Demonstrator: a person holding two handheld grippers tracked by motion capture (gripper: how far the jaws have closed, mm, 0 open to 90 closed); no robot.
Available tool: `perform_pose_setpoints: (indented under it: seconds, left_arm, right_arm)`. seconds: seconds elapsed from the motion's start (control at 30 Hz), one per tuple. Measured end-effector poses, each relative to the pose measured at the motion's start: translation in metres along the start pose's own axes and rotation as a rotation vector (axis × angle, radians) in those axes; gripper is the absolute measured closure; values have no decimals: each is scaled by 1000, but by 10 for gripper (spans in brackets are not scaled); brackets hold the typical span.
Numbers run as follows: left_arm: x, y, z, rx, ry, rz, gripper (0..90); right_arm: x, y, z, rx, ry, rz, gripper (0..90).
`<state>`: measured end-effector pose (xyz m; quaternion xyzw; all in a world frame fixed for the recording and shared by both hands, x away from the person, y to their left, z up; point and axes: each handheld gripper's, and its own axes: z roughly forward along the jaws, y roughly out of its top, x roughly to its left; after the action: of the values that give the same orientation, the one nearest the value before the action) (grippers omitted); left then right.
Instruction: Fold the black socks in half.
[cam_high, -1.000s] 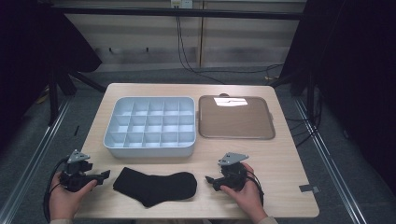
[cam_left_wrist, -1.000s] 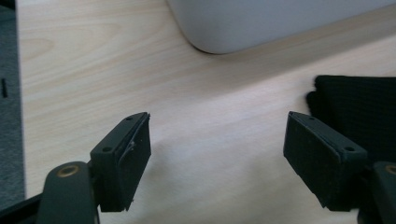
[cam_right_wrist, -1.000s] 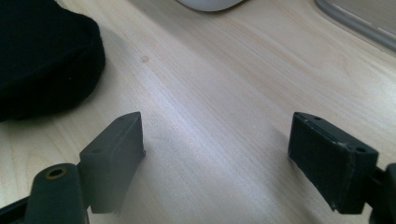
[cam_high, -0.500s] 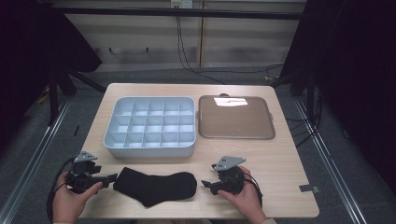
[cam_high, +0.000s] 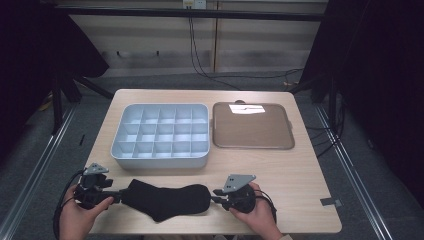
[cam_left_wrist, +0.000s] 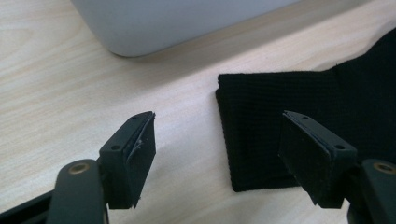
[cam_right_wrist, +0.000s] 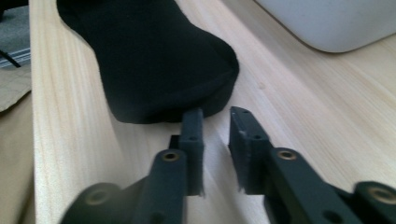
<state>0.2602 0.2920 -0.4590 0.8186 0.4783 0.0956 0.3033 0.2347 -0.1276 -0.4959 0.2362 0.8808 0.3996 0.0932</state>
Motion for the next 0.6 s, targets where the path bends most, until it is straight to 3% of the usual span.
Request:
perform_pose_setpoints:
  seconds: [0.17, 0.37, 0.43, 0.5, 0.6]
  left_arm:
    - [-2, -4, -1, 7, -17, -20, 284]
    - [-6, -2, 2, 25, -21, -13, 307]
    - [-5, -4, 5, 36, -21, -35, 317]
    - [-4, -3, 6, 41, -33, -52, 358]
    - [-3, -2, 7, 45, -24, -44, 412]
  right_arm:
    - [1, 0, 5, 18, 36, -10, 900]
    - [2, -1, 7, 34, 46, -16, 900]
    - [2, -2, 7, 36, 50, -16, 900]
    - [2, -2, 7, 31, 44, -24, 900]
    - [4, -2, 7, 36, 47, -19, 900]
